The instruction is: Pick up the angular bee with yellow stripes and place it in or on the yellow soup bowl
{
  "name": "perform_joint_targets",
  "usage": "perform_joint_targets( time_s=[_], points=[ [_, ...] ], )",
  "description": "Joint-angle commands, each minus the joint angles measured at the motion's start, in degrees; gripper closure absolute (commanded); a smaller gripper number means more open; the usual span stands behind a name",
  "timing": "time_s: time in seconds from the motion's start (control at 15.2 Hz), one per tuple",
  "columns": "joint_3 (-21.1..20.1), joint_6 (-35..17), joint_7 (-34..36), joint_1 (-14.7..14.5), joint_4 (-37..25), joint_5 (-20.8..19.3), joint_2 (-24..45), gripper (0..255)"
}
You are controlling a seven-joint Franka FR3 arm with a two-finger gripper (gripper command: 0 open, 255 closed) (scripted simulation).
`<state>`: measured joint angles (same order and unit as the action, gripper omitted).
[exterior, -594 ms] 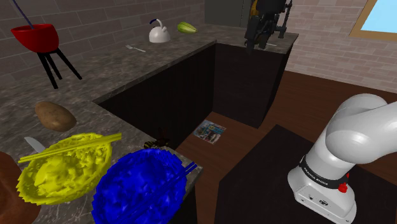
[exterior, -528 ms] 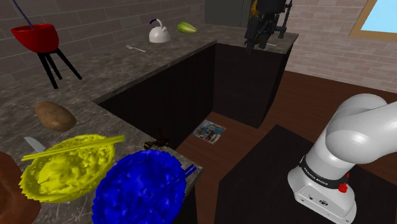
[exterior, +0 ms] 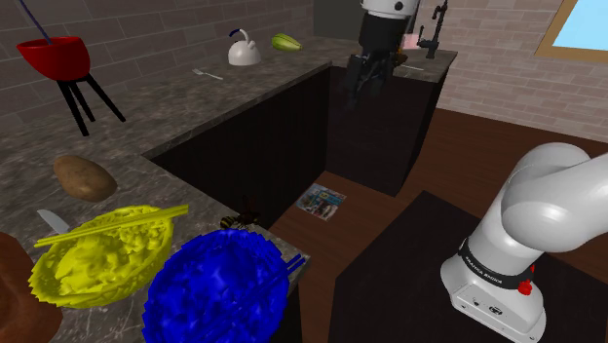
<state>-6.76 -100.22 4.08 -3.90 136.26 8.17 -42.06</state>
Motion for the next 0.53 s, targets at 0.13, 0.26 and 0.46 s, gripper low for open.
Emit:
perform_joint_targets(
  time_s=[0.13, 0.26, 0.46],
  points=[
    [-4.9, -5.0, 4.7, -1.7, 1.7, 2.7, 2.8, 0],
    [-7.2, -7.3, 6.8, -2.4, 2.0, 3.8, 4.6, 0],
    [-10.8, -10.9, 10.2, -3.3, 1.8, 5.2, 8.0, 0]
  ],
)
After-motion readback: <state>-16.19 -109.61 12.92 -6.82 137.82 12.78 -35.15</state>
